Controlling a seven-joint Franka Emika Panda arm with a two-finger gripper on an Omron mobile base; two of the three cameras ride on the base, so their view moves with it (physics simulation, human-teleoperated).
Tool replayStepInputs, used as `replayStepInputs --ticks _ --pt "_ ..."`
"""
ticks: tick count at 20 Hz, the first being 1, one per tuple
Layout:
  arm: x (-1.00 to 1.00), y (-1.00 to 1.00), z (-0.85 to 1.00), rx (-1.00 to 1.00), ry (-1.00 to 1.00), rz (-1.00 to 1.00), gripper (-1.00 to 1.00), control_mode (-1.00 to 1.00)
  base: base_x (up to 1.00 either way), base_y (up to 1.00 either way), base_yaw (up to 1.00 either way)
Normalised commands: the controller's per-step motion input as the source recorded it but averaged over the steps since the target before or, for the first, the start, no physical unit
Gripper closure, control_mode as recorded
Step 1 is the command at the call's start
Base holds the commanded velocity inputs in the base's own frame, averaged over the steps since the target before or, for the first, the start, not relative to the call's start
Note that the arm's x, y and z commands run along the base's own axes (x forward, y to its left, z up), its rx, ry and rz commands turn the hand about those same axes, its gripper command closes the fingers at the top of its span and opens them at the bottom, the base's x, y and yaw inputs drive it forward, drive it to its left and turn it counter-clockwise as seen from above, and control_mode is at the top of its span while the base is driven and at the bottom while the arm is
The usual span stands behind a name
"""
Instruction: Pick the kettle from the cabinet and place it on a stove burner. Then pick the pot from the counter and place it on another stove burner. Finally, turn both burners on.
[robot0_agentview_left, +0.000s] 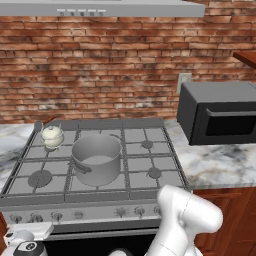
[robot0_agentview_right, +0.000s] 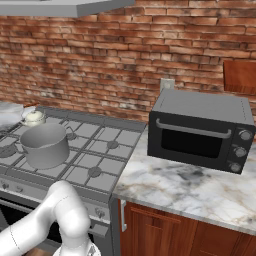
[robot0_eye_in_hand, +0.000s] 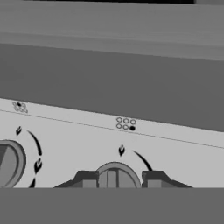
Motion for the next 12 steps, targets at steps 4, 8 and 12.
replayStepInputs --ticks 4,8,12 --pt "0.00 -0.16 0.03 -0.15 0.01 0.00 1.00 -1.00 0.00 0.00 0.00" --pt "0.00 -0.12 0.03 -0.16 0.01 0.00 1.00 -1.00 0.00 0.00 0.00" --pt "0.00 -0.13 0.02 -0.17 0.01 -0.01 1.00 -1.00 0.00 0.00 0.00"
